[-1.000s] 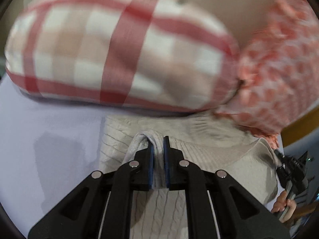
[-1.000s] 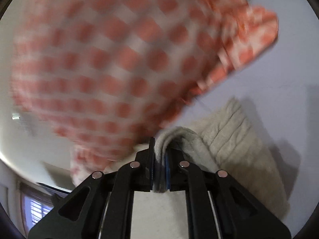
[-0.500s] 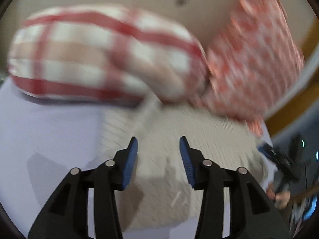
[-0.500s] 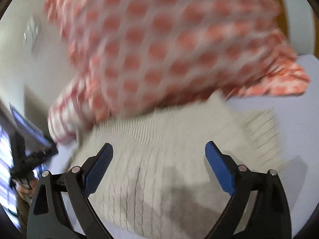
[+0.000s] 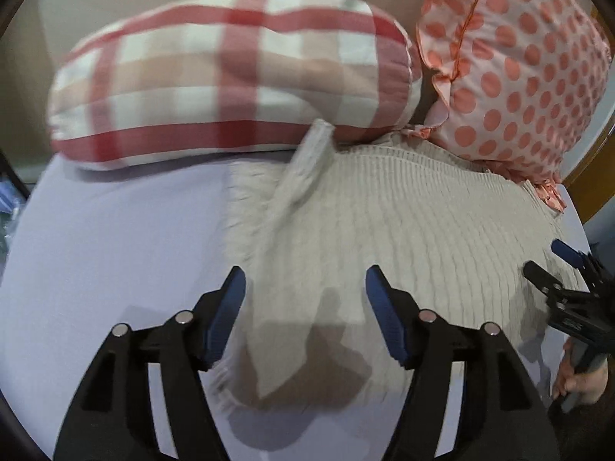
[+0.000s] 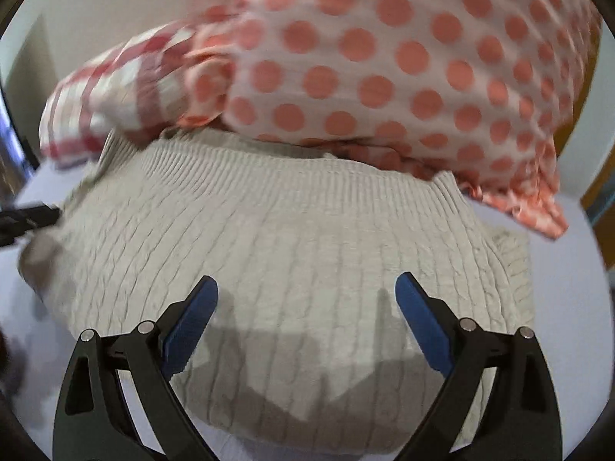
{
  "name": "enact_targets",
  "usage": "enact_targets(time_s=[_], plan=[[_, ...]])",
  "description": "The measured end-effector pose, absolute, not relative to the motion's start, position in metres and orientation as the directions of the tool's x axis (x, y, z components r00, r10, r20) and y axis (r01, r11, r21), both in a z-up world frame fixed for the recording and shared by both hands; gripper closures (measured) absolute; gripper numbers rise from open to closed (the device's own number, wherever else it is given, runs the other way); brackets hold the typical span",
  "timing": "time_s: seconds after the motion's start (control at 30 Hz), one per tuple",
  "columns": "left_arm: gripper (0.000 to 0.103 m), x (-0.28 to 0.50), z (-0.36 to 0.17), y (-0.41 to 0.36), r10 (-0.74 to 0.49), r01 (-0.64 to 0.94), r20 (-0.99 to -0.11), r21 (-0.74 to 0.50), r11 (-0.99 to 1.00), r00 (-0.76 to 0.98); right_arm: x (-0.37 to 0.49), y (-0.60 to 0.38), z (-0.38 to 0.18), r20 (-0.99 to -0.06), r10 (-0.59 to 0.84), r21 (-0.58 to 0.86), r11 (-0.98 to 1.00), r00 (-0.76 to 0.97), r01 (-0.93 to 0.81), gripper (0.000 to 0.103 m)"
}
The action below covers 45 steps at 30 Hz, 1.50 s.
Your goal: Fold small clothes
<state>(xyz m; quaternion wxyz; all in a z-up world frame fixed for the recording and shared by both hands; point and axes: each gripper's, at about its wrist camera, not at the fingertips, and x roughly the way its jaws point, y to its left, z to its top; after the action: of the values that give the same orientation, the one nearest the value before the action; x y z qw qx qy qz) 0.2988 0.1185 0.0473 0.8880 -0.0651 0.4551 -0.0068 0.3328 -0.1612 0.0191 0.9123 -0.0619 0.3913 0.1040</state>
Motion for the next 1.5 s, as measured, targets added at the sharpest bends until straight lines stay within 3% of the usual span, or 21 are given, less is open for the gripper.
enact_targets(time_s=[0.13,0.27,0.5,0.57,0.6,0.63,0.7,0.97,1.27,1.4,1.5], plan=[[0.036,0.286,0.039,0.145,-0.059,-0.112,-0.844,-0.139,0.984,0.533,0.33,-0.148,0.014,-0.733,0.116,-0.071,0.967,0.671,-0.245,0.006],[0.036,0.284,0.015,0.152,-0.126,-0.119,-0.874,-0.204,0.972,0.469,0.338,-0.156,0.004,-0.76,0.115,-0.037,0.975,0.64,-0.219,0.001],[0.035,0.314,-0.002,0.134,-0.154,-0.108,-0.868,-0.23,0.967,0.472,0.338,-0.156,0.006,-0.765,0.125,-0.012,0.978,0.632,-0.208,0.001],[0.042,0.321,-0.003,0.134,-0.14,-0.124,-0.864,-0.226,0.966,0.484,0.339,-0.156,0.005,-0.765,0.129,-0.007,0.978,0.631,-0.209,0.001],[0.053,0.324,-0.004,0.134,-0.132,-0.138,-0.862,-0.226,0.964,0.489,0.338,-0.156,0.005,-0.765,0.132,-0.004,0.978,0.631,-0.209,0.001],[0.071,0.325,-0.004,0.134,-0.141,-0.144,-0.861,-0.239,0.96,0.489,0.338,-0.157,0.005,-0.763,0.135,0.0,0.978,0.632,-0.208,0.001],[0.086,0.325,0.001,0.131,-0.186,-0.127,-0.85,-0.282,0.951,0.493,0.337,-0.156,0.003,-0.759,0.139,0.003,0.978,0.636,-0.21,0.001],[0.089,0.319,0.057,0.102,-0.223,-0.023,-0.792,-0.286,0.958,0.569,0.335,-0.16,0.002,-0.768,0.154,0.003,0.972,0.622,-0.237,0.001],[0.09,0.332,0.142,-0.059,-0.311,0.239,-0.716,-0.204,0.949,0.625,0.292,-0.227,0.023,-0.733,0.143,0.035,0.984,0.665,-0.174,0.001],[0.089,0.344,0.137,-0.149,-0.376,0.339,-0.727,-0.207,0.918,0.575,0.262,-0.282,0.032,-0.707,0.074,0.028,0.997,0.703,-0.077,0.001],[0.089,0.356,0.102,-0.206,-0.374,0.352,-0.771,-0.208,0.913,0.514,0.245,-0.321,0.031,-0.713,0.017,0.024,1.0,0.701,0.0,0.001]])
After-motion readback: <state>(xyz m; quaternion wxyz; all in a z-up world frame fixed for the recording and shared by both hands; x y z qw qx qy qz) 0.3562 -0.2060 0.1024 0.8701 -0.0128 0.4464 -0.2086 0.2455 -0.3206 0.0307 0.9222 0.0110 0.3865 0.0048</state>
